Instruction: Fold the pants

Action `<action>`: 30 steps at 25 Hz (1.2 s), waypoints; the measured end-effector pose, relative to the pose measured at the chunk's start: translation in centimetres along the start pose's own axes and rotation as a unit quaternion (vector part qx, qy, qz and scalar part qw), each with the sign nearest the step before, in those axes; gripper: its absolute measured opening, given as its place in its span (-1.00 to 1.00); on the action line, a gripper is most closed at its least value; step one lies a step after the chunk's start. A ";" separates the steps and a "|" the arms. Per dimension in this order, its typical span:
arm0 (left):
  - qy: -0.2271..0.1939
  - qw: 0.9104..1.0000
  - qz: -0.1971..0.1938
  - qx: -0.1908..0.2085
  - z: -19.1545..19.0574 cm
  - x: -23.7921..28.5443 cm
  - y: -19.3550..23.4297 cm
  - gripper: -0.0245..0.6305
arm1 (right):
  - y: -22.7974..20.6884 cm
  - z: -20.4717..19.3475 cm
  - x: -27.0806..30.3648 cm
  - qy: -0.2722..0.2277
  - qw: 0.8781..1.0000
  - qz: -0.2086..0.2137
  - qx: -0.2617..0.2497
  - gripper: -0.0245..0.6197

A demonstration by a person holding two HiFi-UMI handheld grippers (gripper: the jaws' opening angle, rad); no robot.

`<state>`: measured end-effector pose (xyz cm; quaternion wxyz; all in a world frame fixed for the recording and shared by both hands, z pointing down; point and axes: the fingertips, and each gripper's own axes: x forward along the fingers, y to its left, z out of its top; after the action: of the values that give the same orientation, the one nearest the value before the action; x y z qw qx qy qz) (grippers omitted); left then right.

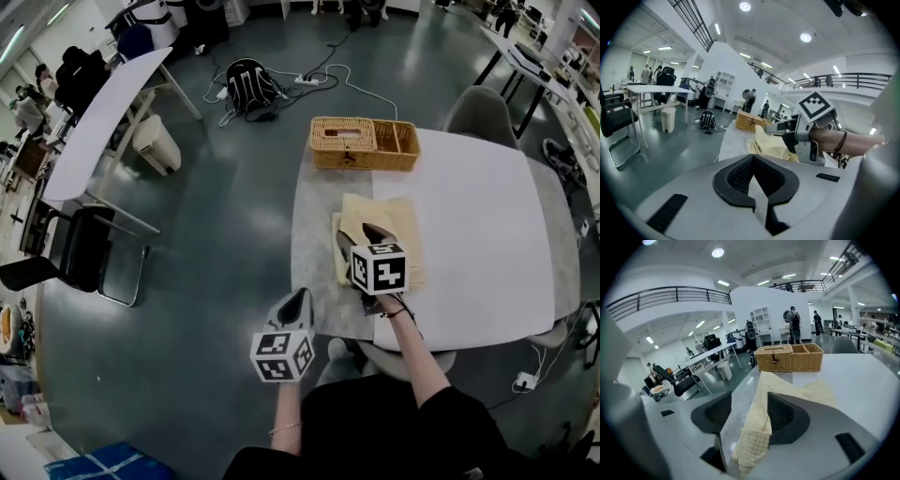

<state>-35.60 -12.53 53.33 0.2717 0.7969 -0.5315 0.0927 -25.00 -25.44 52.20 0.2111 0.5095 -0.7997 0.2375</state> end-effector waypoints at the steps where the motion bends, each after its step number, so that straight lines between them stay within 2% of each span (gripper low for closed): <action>1: -0.003 1.000 -0.003 0.003 0.3 0.1 -0.3 -0.90 | -0.3 0.5 -0.8 -0.011 1.000 0.013 0.009 -0.23; 3: -0.010 1.000 -0.008 0.010 0.9 0.2 -1.0 -0.90 | -1.1 1.4 -2.4 -0.034 0.998 0.040 0.025 -0.24; 6: -0.021 0.999 -0.014 0.020 1.7 0.5 -2.2 -0.90 | -2.2 2.2 -4.9 -0.062 0.994 0.076 0.041 -0.49; 12: -0.046 0.998 -0.025 0.040 4.0 0.8 -5.5 -0.90 | -4.9 2.2 -9.6 -0.102 0.987 0.112 0.052 -0.80; 20: -0.084 0.994 -0.030 0.070 6.7 0.6 -10.2 -0.90 | -7.9 2.2 -15.1 -0.153 0.979 0.131 0.034 -0.87; 30: -0.134 0.986 -0.017 0.099 8.9 -1.0 -15.7 -0.90 | -12.0 2.5 -22.2 -0.202 0.966 0.157 0.032 -0.88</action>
<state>-23.14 -11.99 40.20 0.1198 0.8340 -0.5376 0.0327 -5.54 -15.54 39.32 -0.0106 0.4213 -0.8878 0.1851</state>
